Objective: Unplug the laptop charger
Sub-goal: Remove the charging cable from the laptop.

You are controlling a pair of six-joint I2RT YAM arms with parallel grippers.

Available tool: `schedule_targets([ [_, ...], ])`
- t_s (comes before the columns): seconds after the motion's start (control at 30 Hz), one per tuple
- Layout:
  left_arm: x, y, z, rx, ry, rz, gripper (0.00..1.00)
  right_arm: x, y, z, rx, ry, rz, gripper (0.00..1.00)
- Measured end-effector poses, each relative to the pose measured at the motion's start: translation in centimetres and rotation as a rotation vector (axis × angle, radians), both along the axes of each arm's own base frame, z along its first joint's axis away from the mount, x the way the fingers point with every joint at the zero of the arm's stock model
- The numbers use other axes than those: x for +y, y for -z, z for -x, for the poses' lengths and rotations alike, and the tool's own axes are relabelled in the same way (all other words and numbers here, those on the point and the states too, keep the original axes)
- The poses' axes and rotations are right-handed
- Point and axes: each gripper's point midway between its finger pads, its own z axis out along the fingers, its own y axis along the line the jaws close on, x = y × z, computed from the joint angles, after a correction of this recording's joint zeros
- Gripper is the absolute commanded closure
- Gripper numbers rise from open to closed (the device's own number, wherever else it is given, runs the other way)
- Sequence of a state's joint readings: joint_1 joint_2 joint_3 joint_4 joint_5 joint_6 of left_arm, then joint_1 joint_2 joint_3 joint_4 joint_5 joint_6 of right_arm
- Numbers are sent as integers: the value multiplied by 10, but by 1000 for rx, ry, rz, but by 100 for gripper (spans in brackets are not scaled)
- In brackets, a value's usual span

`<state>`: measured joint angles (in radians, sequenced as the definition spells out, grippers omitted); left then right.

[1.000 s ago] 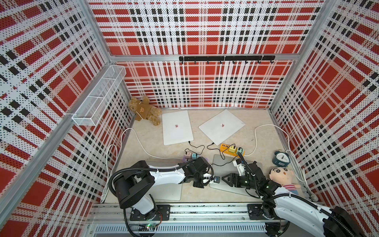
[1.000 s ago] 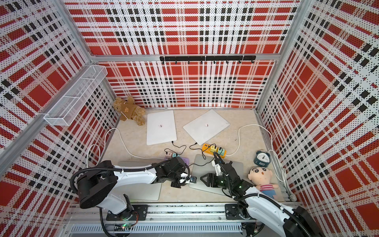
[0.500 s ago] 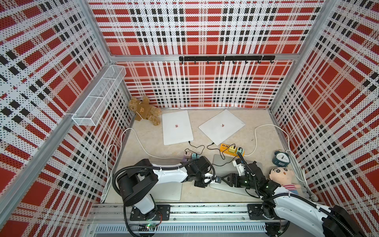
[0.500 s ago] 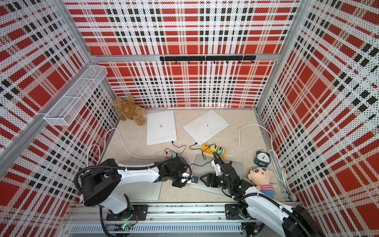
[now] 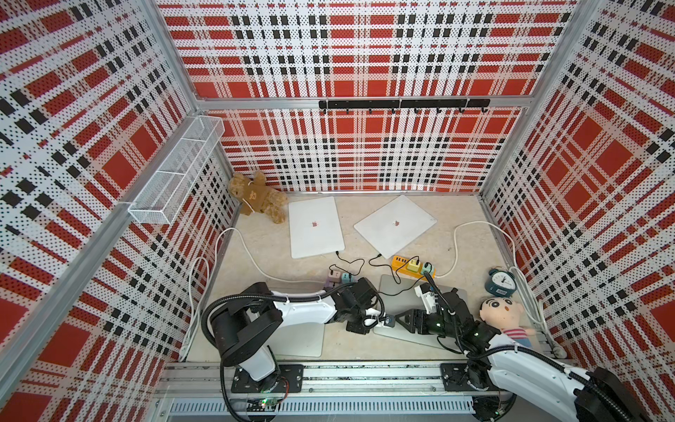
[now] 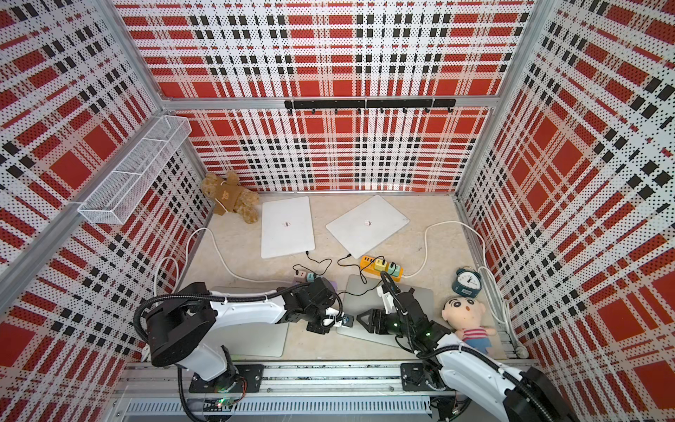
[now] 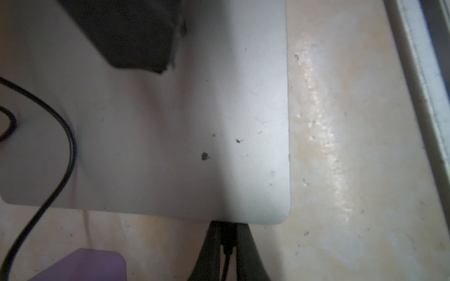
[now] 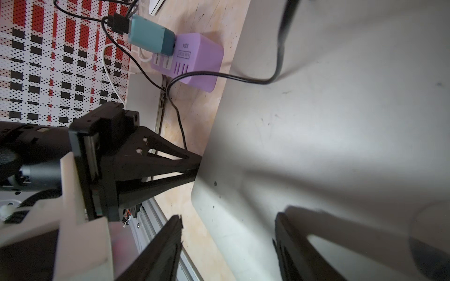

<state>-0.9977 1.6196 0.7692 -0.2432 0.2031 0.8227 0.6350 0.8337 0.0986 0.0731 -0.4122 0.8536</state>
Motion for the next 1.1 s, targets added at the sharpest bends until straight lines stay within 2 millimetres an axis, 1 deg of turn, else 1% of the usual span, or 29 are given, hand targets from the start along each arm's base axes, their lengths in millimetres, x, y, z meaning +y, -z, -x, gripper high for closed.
schedule_targets([
  [0.17, 1, 0, -1, 18, -22, 4, 98, 0, 0, 0, -3, 1, -2, 37],
  [0.27, 1, 1, -2, -7, -14, -6, 100, -1, 0, 0, -4, 3, 0, 37],
  [0.4, 1, 0, -2, -83, 13, -21, 100, -1, 0, 0, -4, 1, 2, 37],
  [0.5, 1, -1, -3, -98, 16, -19, 100, -1, 1, 0, -6, 0, 5, 37],
  [0.83, 3, -1, -2, -48, -29, -6, 100, -1, 1, 0, -4, 1, 7, 37],
  [1.1, 6, -2, -3, -61, -20, -16, 100, -1, 1, 0, -5, -1, 16, 37],
])
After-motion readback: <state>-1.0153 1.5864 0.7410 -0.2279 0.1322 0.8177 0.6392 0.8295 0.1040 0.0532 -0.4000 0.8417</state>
